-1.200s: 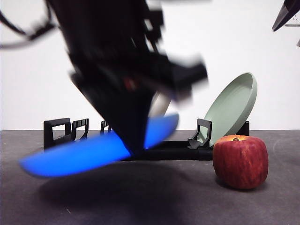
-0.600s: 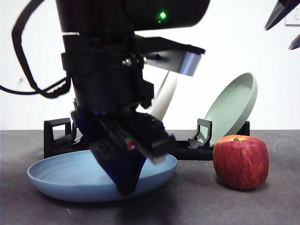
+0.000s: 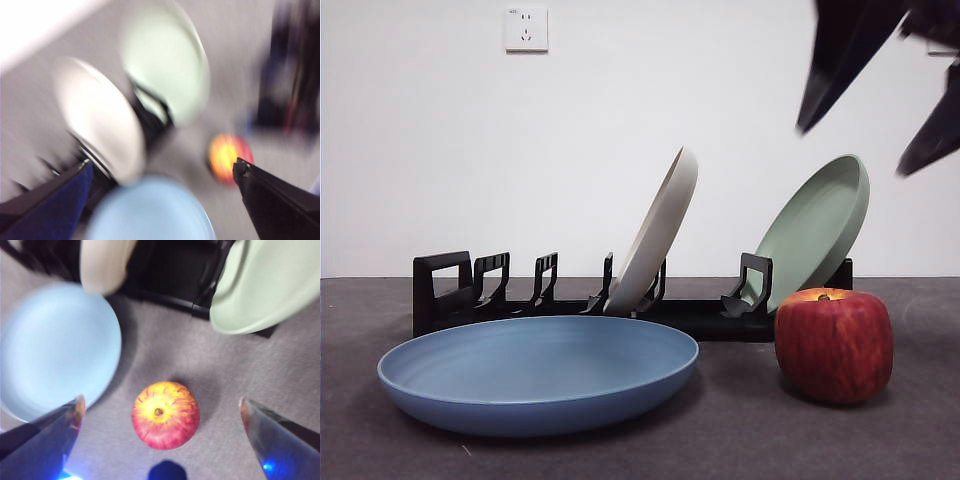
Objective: Take the blue plate from the plate rack,put the plate on the table,take the apple from the table,put the apple in the plate
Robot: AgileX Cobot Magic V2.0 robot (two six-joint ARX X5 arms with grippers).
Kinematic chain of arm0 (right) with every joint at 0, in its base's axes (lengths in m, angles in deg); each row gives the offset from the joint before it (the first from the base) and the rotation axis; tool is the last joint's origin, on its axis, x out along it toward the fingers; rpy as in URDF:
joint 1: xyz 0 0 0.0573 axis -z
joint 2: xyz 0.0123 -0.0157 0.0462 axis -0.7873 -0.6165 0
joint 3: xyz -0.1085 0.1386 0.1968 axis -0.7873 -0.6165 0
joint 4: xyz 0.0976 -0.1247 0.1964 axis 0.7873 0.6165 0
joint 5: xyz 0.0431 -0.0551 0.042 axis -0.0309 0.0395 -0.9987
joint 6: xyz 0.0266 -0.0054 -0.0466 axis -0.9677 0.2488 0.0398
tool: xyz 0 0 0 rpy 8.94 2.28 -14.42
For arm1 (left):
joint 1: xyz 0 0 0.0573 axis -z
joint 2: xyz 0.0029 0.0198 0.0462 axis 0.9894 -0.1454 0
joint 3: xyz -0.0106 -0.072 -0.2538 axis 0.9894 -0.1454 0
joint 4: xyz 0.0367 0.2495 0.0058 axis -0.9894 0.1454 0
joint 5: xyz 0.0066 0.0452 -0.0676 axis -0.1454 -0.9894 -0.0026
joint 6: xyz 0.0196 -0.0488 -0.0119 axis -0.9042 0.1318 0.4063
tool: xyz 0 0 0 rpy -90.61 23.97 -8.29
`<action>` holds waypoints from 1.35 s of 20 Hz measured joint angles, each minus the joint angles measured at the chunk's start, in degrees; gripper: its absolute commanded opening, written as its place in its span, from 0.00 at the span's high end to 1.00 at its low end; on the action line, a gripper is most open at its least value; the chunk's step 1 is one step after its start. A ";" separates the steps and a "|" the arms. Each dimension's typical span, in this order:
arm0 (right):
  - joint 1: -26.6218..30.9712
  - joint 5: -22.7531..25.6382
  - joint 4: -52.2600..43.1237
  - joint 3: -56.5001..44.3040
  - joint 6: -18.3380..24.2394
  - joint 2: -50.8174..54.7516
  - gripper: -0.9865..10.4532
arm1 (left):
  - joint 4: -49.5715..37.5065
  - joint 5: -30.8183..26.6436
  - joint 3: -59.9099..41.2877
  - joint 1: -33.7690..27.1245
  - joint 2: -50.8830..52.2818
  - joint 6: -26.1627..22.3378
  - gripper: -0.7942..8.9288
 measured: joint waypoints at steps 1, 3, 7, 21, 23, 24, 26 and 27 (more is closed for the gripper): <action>-1.73 1.95 -0.68 0.00 0.00 -2.01 0.44 | 1.11 -0.04 2.38 -1.42 1.75 -0.39 0.43; -5.09 6.27 -1.60 0.00 -0.02 -6.32 0.44 | 3.17 -0.09 6.29 -4.59 4.72 -1.16 0.43; -8.20 8.33 -3.58 0.00 0.00 -15.23 0.44 | 6.54 -0.13 9.38 -11.13 9.60 -2.40 0.43; -9.62 8.22 -2.99 0.70 -0.72 -23.08 0.92 | 11.61 -18.75 9.40 -17.46 18.99 -4.87 0.43; -11.80 8.13 -3.10 4.24 -0.94 -20.72 0.92 | 12.87 -25.57 9.40 -17.46 19.21 -5.95 0.43; -13.05 8.07 -3.28 6.62 -1.03 -20.44 0.92 | 14.21 -28.09 9.40 -17.46 19.21 -6.36 0.43; -14.88 5.55 -4.52 9.90 -1.05 -20.57 0.92 | 16.24 -30.42 9.40 -17.46 19.21 -6.80 0.43; -16.00 4.24 -5.49 11.61 -1.05 -21.03 0.92 | 17.49 -31.28 9.40 -17.46 19.21 -6.91 0.43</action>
